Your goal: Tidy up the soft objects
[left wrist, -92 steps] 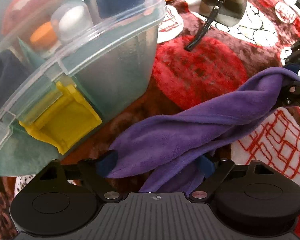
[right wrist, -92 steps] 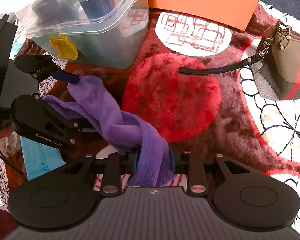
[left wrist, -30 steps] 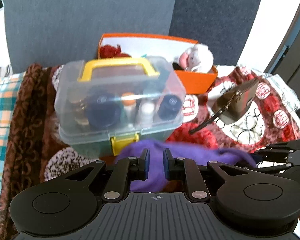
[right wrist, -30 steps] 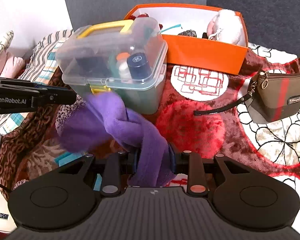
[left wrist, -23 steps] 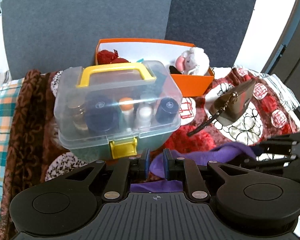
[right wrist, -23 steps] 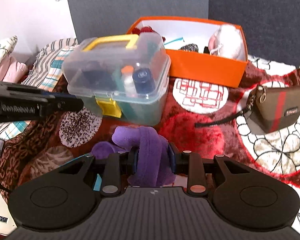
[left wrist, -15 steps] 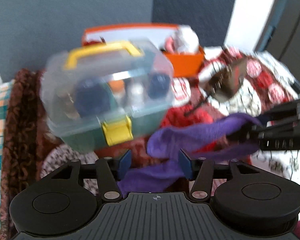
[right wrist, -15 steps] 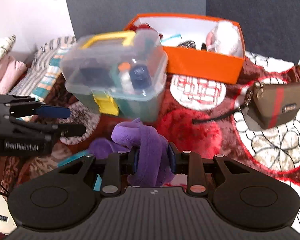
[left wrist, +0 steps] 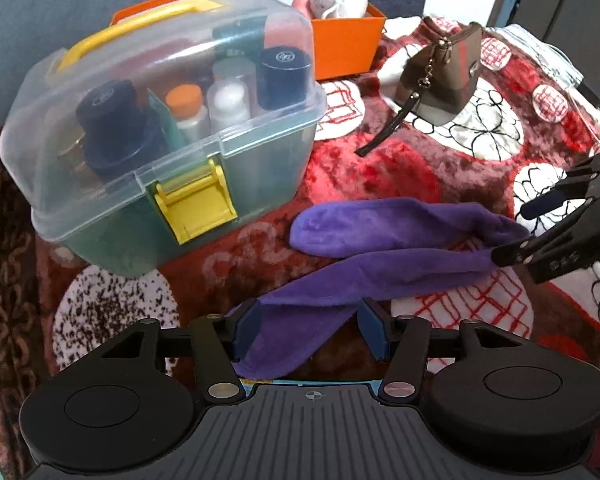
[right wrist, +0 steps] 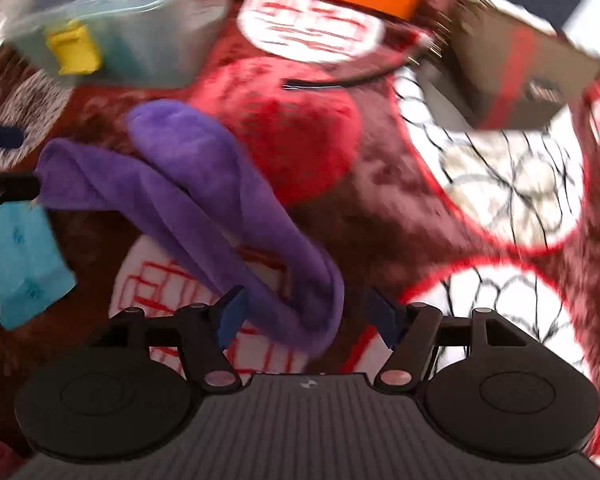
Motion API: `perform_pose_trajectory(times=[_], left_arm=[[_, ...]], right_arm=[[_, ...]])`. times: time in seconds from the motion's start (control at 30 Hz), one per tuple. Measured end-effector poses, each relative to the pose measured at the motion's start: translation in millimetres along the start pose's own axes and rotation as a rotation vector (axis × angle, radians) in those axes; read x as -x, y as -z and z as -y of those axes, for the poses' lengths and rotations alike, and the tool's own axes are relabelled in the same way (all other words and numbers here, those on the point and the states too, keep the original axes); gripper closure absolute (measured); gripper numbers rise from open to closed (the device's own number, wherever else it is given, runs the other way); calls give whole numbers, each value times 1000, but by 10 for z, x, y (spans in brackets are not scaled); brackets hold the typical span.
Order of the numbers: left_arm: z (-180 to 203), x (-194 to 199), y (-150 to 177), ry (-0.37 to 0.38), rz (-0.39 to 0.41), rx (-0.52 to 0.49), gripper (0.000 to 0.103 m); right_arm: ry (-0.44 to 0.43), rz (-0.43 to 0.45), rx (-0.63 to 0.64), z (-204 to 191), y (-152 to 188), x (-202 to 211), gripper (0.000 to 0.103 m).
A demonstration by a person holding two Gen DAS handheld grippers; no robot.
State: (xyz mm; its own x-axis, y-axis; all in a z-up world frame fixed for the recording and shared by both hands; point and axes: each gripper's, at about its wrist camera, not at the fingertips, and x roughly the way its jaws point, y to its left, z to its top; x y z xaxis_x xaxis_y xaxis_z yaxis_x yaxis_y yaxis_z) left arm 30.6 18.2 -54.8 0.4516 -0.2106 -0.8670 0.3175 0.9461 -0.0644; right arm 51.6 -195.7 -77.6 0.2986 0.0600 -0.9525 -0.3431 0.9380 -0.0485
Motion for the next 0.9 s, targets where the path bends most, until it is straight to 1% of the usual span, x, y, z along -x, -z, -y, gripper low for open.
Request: perform_pose_trajectory(times=[0.07, 0.1, 0.17, 0.2, 0.23, 0.27, 0.3, 0.33, 0.4, 0.47, 0.5, 0.57, 0.63, 0.67, 0.7, 0.73, 0.77, 0.9], left_arm=[[56, -1, -2, 22, 28, -56, 0], [113, -23, -11, 22, 36, -109, 0], [236, -90, -41, 8, 46, -230, 0], [305, -146, -58, 4, 44, -303, 0], [355, -207, -74, -2, 36, -353, 0], [388, -266, -94, -11, 23, -384, 0], [401, -322, -116, -15, 11, -395, 0], [390, -350, -136, -13, 7, -385, 0], [328, -344, -160, -1, 14, -323, 0], [244, -277, -123, 4, 25, -265, 0], [210, -238, -87, -5, 29, -245, 0], [121, -143, 18, -31, 31, -193, 0], [32, -54, 119, -48, 26, -144, 0], [-18, -9, 171, -63, 26, -116, 0], [-62, 36, 212, -75, 25, -89, 0], [-111, 67, 246, -84, 26, -61, 0], [-148, 113, 287, -93, 29, -30, 0], [-259, 225, 416, -118, 40, 83, 0]], right_arm=[[-59, 26, 3, 21, 33, 46, 15], [-73, 35, 28, -3, 38, 58, 13], [-87, 43, 96, -105, 29, 60, 12], [-87, 44, 126, -159, 23, 46, 12], [-80, 47, 149, -203, 10, 30, 11], [-69, 53, 182, -267, 1, 14, 11], [-64, 58, 210, -314, -22, 8, 11], [-61, 64, 244, -357, -52, -15, 11], [-72, 79, 309, -460, -107, -37, 11], [-105, 91, 319, -485, -217, -71, 11], [-134, 91, 298, -479, -297, -90, 11], [-189, 83, 215, -435, -469, -136, 11], [-219, 76, 118, -375, -611, -188, 11], [-232, 71, 71, -354, -686, -232, 14], [-231, 66, 50, -352, -725, -274, 16], [-218, 60, 46, -381, -760, -315, 20], [-201, 55, 60, -429, -794, -360, 24], [-179, 22, 135, -623, -827, -521, 30]])
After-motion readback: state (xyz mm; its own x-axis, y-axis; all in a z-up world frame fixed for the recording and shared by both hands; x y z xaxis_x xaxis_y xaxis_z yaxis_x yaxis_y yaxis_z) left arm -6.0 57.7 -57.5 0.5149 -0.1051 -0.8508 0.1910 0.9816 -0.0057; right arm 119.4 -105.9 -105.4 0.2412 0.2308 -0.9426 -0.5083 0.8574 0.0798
